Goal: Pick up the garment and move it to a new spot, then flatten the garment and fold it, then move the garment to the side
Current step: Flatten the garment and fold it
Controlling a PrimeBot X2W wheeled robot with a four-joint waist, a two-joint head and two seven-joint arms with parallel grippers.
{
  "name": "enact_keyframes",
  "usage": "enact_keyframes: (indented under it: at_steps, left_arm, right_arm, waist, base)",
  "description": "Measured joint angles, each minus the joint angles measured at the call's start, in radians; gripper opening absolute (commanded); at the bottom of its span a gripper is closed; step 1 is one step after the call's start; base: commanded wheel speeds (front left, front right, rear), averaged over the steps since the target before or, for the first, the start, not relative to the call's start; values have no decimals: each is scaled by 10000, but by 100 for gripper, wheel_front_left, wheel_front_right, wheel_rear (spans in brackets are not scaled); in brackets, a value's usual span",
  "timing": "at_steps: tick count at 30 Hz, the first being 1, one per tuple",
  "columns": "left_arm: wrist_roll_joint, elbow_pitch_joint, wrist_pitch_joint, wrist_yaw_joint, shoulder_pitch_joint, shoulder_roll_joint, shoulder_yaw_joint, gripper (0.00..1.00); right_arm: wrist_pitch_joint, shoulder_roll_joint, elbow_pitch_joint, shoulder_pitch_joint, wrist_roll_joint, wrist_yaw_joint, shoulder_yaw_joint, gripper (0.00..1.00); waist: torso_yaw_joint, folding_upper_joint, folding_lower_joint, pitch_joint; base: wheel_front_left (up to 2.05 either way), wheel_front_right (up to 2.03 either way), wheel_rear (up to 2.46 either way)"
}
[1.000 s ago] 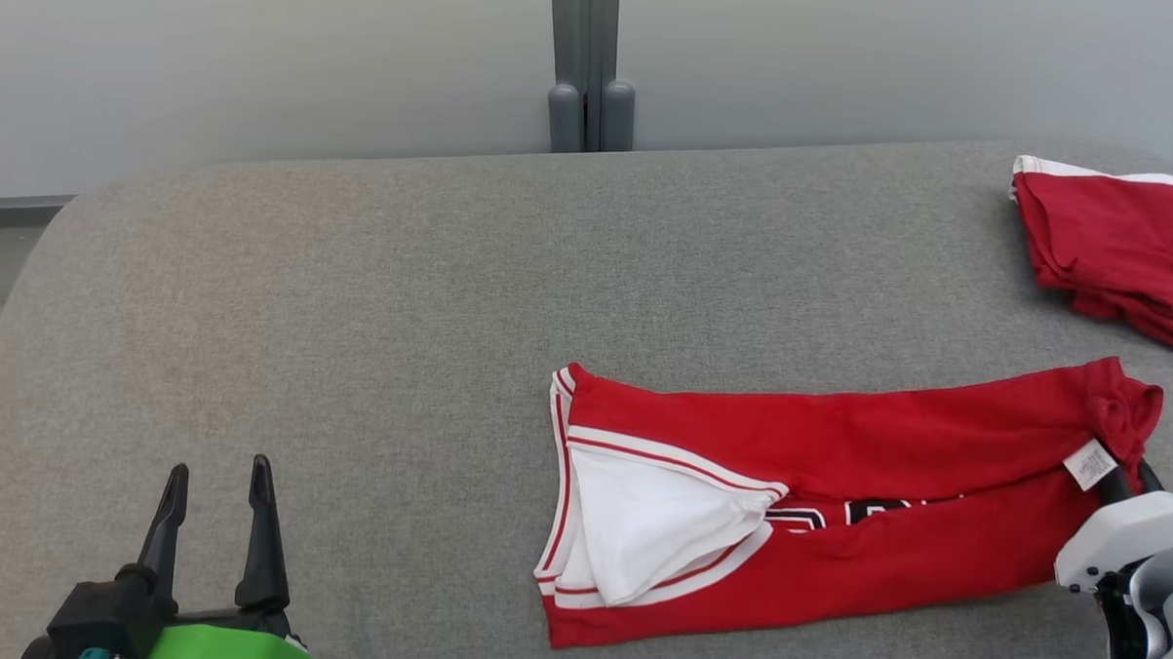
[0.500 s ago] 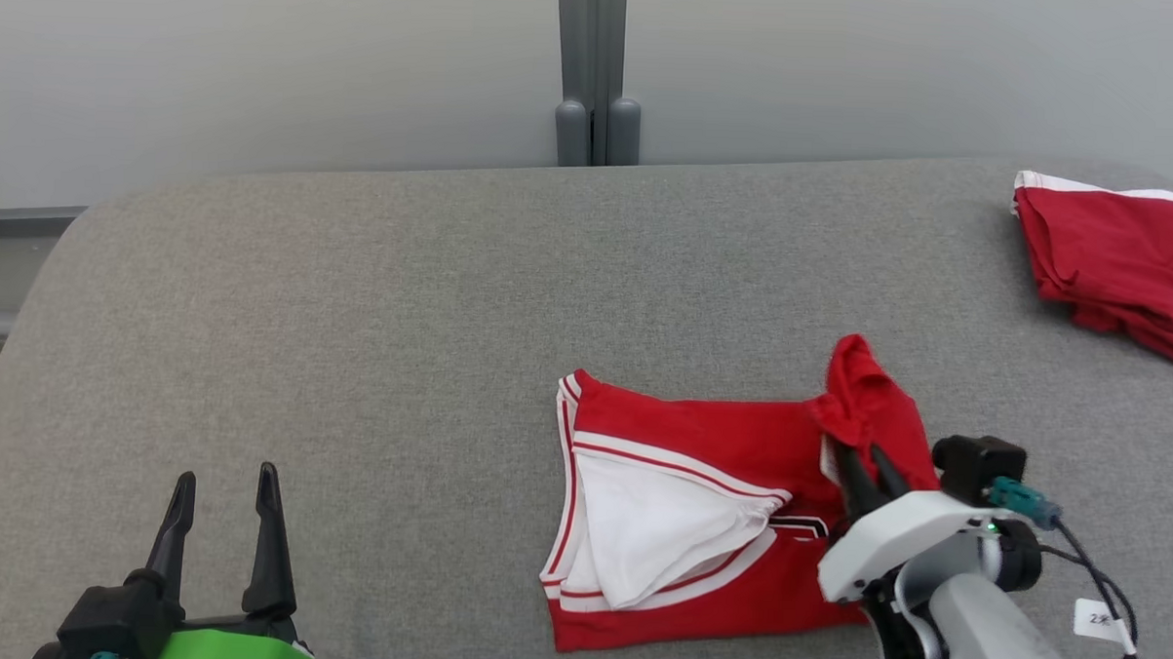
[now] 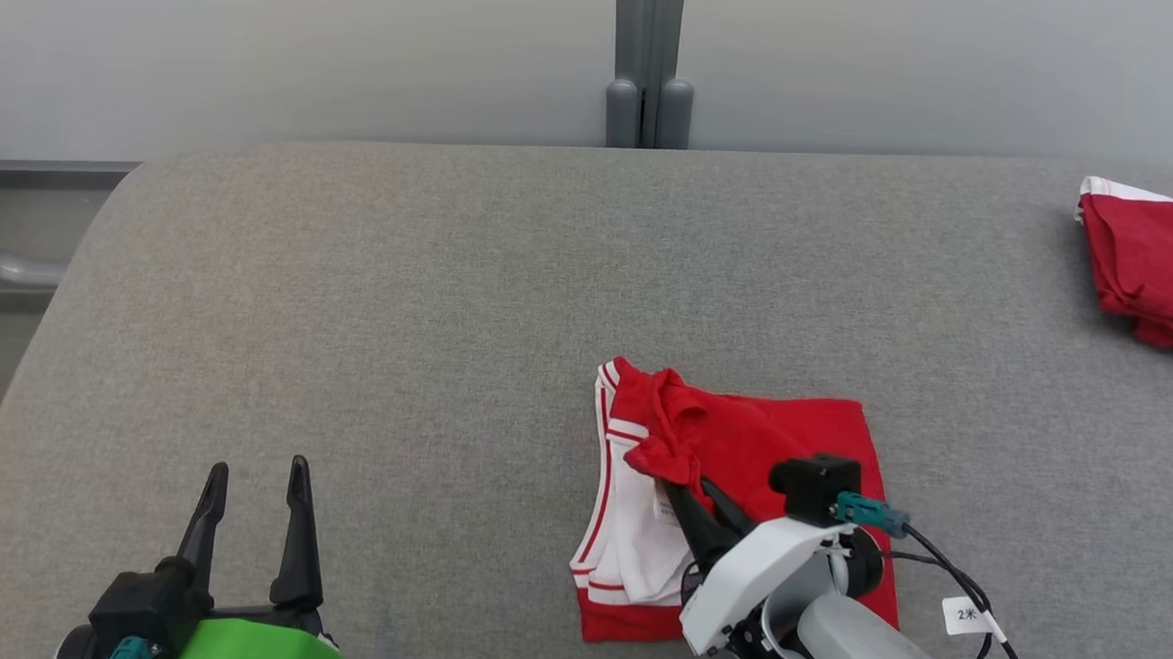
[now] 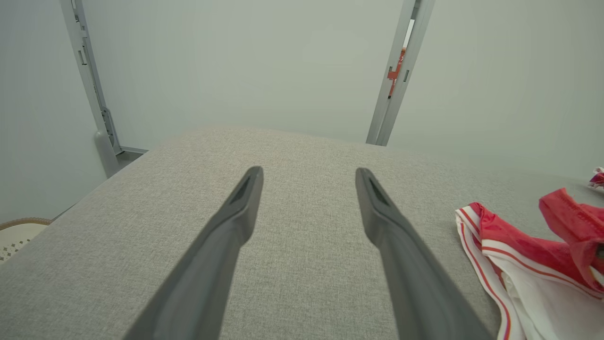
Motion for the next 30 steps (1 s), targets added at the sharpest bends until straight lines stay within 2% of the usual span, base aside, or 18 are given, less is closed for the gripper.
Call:
enact_keyframes:
  at_steps: [4, 8, 9, 10, 11, 16, 22, 30]
  left_arm:
    - [-42, 130, 0, 0, -171, -2, -171, 100]
    - [-92, 236, 0, 6, -320, -2, -326, 100]
    - [-92, 245, 0, 25, -332, -2, -334, 100]
    - [-98, 263, 0, 27, -332, -2, -334, 100]
    - [-102, 278, 2, 29, -332, -2, -322, 100]
    - [-100, 330, 0, 46, -277, -2, -259, 100]
    - [-88, 301, 2, 73, -207, -2, -270, 100]
    - [-40, 238, 0, 79, -63, -4, -272, 100]
  right_arm:
    - [-102, 0, 217, -406, 525, 0, 656, 0]
    - [-132, 0, 790, -737, 729, 0, 823, 0]
    - [-153, 4, 915, -814, 731, 0, 767, 18]
    - [-159, 4, 988, -893, 719, 0, 669, 28]
    - [-159, 2, 991, -940, 694, 0, 529, 100]
    - [-163, 6, 736, -970, 221, 0, -102, 100]
    - [-171, -2, 602, -936, -1252, 0, -1839, 100]
    - [-171, -614, -529, -210, -2619, 0, -3486, 100]
  waist:
    - [207, 0, 0, 120]
    - [407, 0, 0, 225]
    - [443, 0, 0, 250]
    - [464, 0, 0, 268]
    - [469, 0, 0, 272]
    - [352, 0, 0, 139]
    - [63, 0, 0, -70]
    - [-319, 0, 0, -278]
  base:
    - [0, 0, 0]
    - [0, 0, 0]
    - [0, 0, 0]
    - [0, 0, 0]
    - [0, 0, 0]
    - [0, 0, 0]
    - [0, 0, 0]
    - [0, 0, 0]
